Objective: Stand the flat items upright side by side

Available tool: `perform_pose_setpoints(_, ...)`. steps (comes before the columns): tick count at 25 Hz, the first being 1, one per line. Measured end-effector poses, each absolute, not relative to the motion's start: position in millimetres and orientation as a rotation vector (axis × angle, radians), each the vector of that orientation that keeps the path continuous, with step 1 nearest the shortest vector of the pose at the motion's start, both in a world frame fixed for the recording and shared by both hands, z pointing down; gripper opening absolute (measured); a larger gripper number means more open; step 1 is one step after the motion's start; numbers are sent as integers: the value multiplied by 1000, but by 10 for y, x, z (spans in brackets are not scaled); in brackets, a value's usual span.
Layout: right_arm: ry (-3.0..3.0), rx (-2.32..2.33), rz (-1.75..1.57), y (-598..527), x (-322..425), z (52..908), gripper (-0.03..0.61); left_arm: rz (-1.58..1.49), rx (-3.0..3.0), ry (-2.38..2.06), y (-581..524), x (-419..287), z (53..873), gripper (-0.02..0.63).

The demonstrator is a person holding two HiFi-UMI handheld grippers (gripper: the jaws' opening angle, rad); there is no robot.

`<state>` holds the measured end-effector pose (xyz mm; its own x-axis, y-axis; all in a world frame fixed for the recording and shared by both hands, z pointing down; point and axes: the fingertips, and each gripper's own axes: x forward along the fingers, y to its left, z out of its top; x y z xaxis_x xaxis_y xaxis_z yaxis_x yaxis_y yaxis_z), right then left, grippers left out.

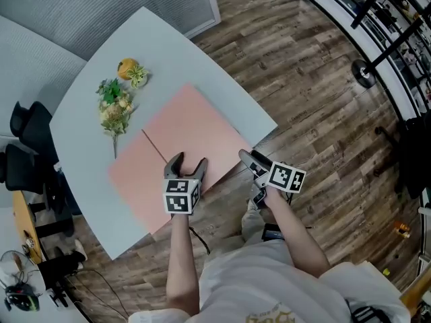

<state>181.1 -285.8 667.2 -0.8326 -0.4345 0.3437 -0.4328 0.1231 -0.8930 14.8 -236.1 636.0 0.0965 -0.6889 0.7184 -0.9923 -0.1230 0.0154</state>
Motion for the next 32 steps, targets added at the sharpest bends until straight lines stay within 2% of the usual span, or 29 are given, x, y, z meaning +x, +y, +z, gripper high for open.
perform_pose_setpoints(18,2233,-845,-1934,-2714,1870,6734,311,798,1934,-1582,-2294,280,6380,288)
perform_pose_setpoints(32,2302,-974,-1782,-2645,2077,6426,305,662,1976,-1553,-2212,447,6275,288)
